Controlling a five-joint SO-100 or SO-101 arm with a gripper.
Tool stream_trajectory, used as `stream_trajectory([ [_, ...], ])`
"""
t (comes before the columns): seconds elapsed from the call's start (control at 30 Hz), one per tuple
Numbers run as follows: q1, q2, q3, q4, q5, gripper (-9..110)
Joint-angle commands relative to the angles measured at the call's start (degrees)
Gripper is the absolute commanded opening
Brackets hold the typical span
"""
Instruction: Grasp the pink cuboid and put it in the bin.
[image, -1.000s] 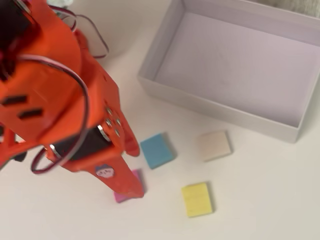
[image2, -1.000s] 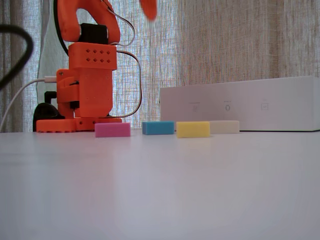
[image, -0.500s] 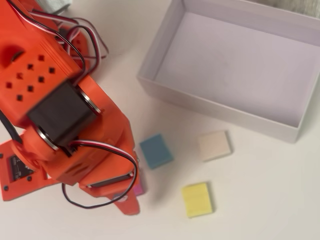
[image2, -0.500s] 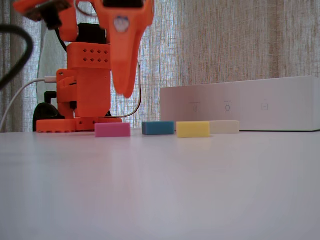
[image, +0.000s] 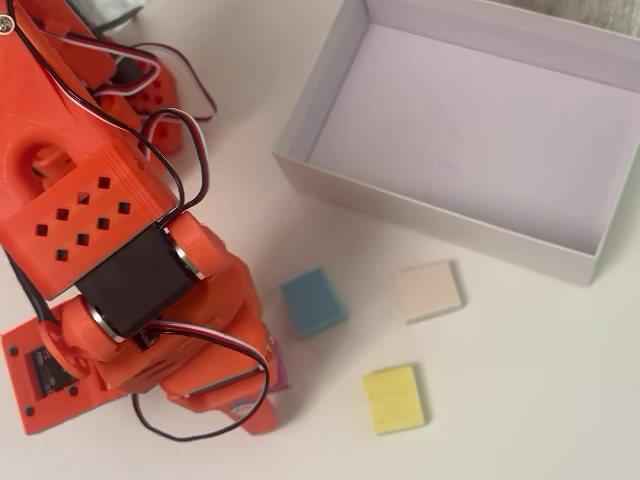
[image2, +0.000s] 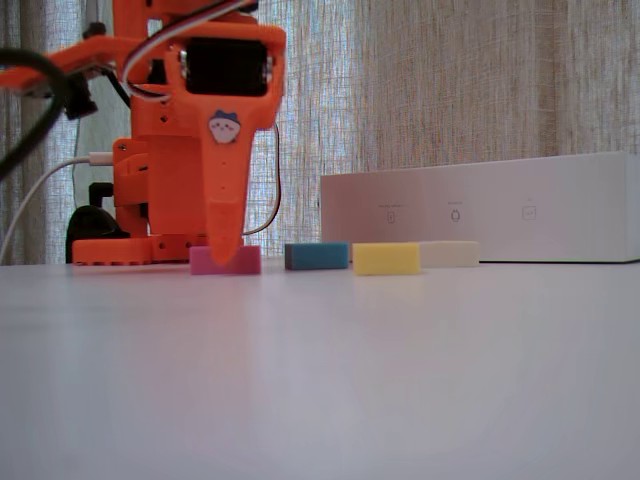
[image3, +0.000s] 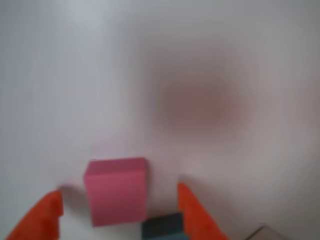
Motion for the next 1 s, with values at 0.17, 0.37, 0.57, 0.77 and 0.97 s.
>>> stream_trajectory([
  [0.17, 0.5, 0.9, 4.4, -8.2, -2.0, 15],
  [0.37, 1.1, 2.5, 6.6, -11.2, -2.5, -8],
  [0.57, 2.6, 11.4, 1.7, -8.9, -10.2, -8],
  [0.77, -0.1, 28.8, -9.7, -9.1, -17.8, -8],
  [0.97, -16.1, 45.0, -13.9, -12.7, -24.6, -8],
])
